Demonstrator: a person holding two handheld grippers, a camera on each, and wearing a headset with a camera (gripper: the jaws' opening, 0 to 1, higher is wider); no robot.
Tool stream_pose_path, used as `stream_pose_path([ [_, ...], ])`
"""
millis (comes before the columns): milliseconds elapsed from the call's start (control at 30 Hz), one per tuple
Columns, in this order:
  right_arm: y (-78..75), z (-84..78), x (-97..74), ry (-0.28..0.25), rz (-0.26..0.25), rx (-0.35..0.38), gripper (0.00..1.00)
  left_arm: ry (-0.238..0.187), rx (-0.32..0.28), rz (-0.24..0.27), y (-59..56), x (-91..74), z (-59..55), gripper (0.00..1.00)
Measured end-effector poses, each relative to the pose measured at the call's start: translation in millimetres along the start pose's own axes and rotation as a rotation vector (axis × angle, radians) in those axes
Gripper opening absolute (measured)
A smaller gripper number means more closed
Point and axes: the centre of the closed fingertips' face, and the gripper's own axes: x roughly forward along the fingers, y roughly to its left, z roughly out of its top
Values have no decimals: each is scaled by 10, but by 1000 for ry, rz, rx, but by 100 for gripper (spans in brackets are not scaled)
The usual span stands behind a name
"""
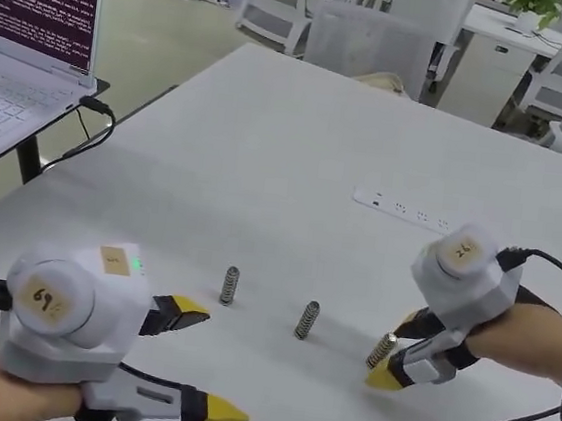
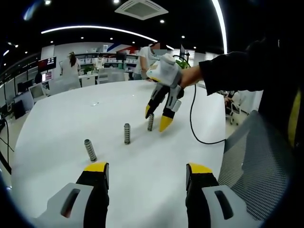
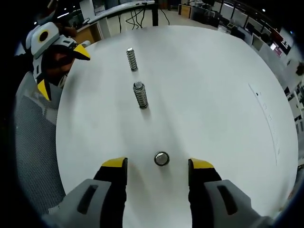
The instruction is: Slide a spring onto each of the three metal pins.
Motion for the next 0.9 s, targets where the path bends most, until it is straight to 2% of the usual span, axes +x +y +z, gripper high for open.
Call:
stream_pose_path([
  [133,3,-18,-9,-27,-10,17,55,4,0,-1,3,12,-1,61],
  [367,17,79,-76,-132,-40,64,59,-1,-9,9,23,7,12,62],
  [533,52,100,-124,-206,-57,98,60,-12,-23,21,56,-19,19,62],
  [900,129,80,-267,-319,-80,160,60,-18,-35,35,81,-62,43,61],
])
